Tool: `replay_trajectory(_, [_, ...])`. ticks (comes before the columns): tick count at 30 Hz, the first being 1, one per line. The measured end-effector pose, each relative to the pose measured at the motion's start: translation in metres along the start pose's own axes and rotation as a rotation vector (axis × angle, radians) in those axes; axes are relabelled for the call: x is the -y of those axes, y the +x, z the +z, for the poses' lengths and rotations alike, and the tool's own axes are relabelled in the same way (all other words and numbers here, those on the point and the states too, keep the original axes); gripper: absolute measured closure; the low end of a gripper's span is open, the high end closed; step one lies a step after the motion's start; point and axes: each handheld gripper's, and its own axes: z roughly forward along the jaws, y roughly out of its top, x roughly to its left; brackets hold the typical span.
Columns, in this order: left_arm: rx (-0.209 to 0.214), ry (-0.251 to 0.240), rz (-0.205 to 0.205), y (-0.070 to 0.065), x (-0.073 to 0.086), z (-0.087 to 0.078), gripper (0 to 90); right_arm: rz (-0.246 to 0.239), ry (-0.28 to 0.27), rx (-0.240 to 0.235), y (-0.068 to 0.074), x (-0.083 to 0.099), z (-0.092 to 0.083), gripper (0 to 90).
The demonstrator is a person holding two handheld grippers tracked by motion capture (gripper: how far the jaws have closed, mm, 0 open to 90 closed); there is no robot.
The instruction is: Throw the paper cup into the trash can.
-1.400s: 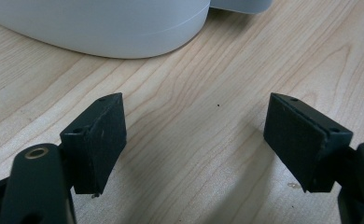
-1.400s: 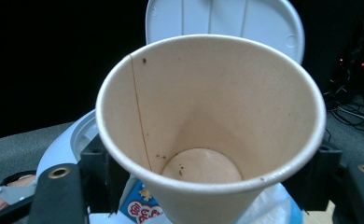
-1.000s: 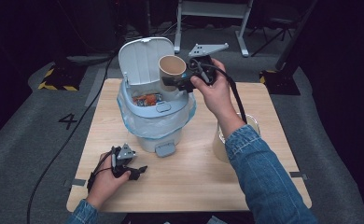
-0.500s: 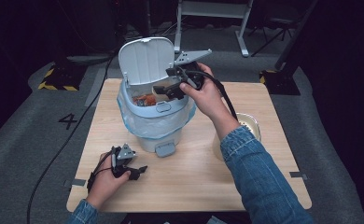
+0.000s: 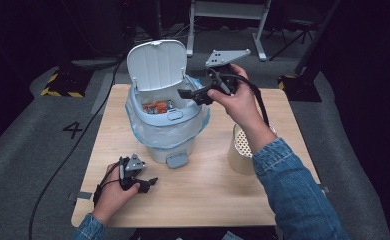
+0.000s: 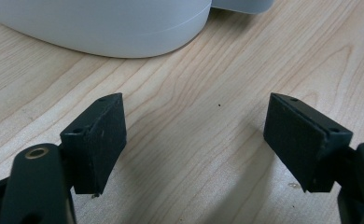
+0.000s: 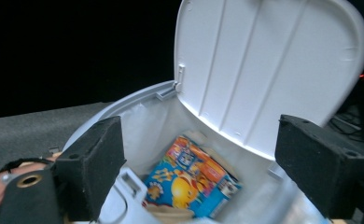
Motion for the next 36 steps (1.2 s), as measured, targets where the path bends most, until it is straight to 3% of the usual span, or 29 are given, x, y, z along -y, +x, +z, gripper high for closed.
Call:
replay_trajectory(9, [-0.009,0.0,0.0,0.001,0.001,-0.001,21.5,-0.01,0.014,0.068,-0.009,0.009,-0.051,18.1])
replay_trajectory(14, [-0.003,0.0,-0.005,0.003,0.002,-0.002,21.4,0.008,0.01,0.088,-0.016,0.018,-0.077,19.9])
replay_trajectory(22, [-0.002,0.001,-0.007,0.003,0.002,-0.002,21.3,0.039,0.045,0.136,-0.028,0.043,-0.12,22.4])
replay_trajectory(36, [-0.002,0.001,-0.008,0.003,0.002,-0.002,21.4,0.115,0.044,0.175,-0.031,0.095,-0.181,22.6])
